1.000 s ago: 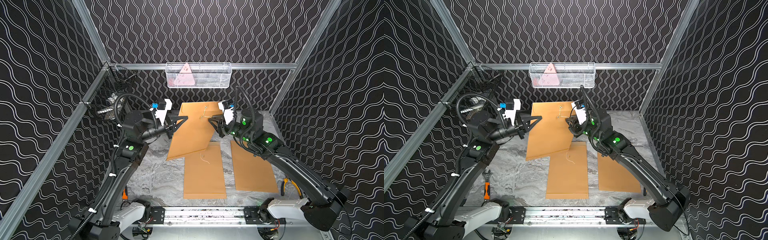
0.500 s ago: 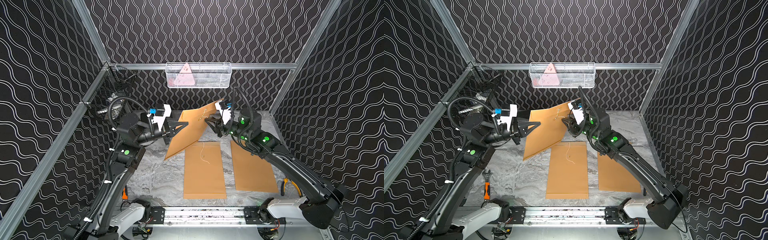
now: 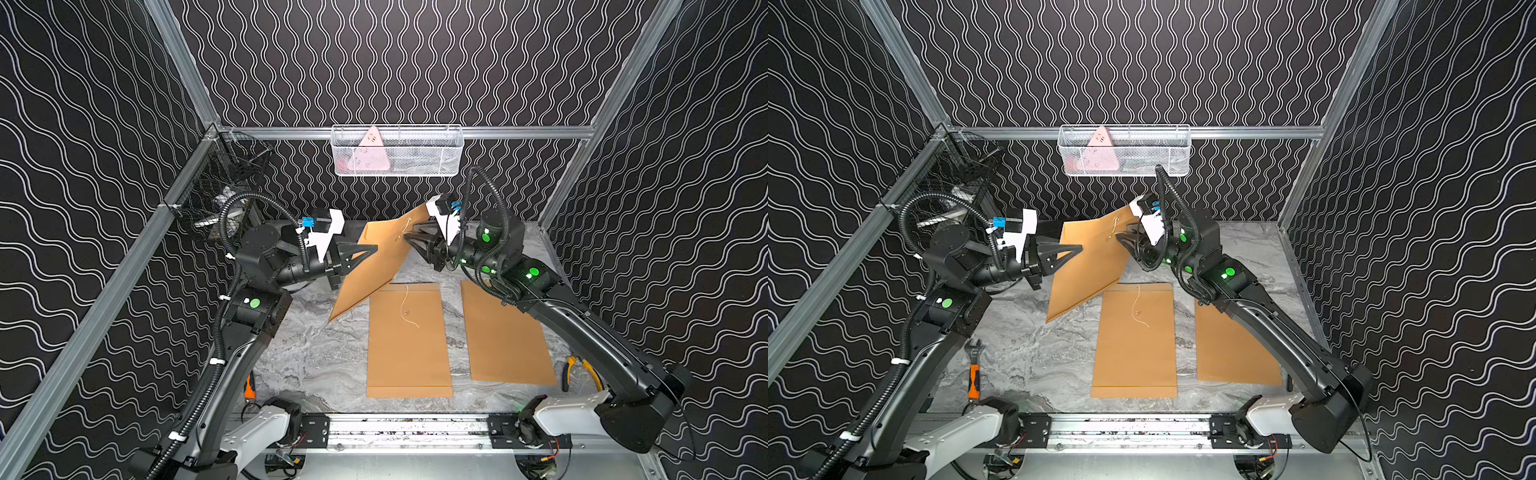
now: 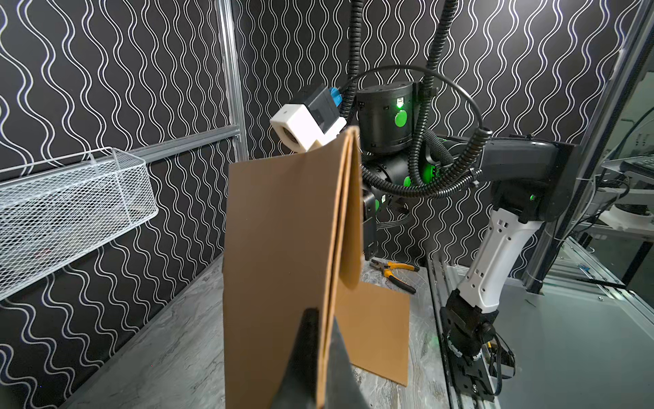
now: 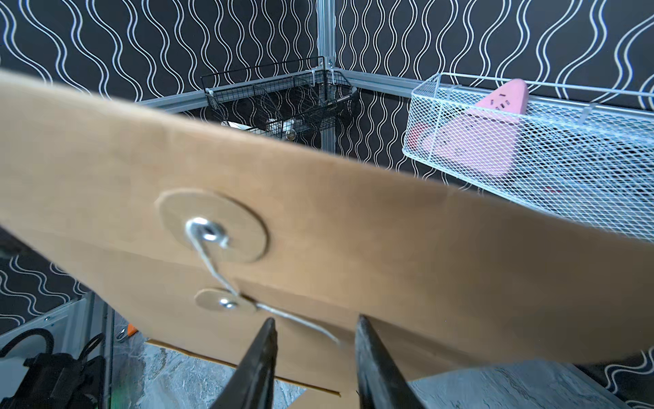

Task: Open the file bag

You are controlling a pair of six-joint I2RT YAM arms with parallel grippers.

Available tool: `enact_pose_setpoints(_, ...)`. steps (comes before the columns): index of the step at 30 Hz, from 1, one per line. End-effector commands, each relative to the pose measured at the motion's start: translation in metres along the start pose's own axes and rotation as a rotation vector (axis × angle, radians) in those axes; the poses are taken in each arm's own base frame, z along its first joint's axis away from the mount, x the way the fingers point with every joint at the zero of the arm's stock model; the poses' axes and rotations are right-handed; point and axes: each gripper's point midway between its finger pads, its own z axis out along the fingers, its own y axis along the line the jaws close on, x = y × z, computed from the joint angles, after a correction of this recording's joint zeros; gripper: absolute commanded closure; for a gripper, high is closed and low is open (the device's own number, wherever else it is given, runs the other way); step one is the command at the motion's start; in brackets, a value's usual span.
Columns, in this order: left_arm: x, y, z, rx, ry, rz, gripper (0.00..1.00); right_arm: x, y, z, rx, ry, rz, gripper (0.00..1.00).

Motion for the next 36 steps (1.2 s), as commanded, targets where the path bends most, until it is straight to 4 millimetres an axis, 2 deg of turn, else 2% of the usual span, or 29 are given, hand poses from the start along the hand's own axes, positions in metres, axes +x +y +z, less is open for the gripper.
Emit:
enact_pose_setpoints(1, -0.008, -0.003, 0.0, 0.02, -0.021, 0.03, 1.0, -0.003, 0.006, 0.001, -0.033, -0.004, -0.023, 0.63)
enact_pose_setpoints(10, -0.012, -0.005, -0.001, 0.017, -0.032, 0.034, 1.0, 0.007, 0.005, 0.008, -0.04, 0.029, -0.025, 0.63)
enact_pose_setpoints(14, -0.012, -0.004, -0.001, 0.018, -0.035, 0.029, 1.0, 0.005, 0.006, 0.007, -0.045, 0.026, -0.031, 0.64)
enact_pose_setpoints(29, -0.011, -0.006, -0.001, 0.026, -0.034, 0.02, 1.0, -0.004, 0.004, 0.007, -0.033, 0.002, -0.046, 0.74)
enact_pose_setpoints(36, -0.01, -0.006, -0.001, 0.024, -0.037, 0.017, 1.0, -0.005, 0.001, 0.006, -0.014, -0.005, -0.043, 0.86)
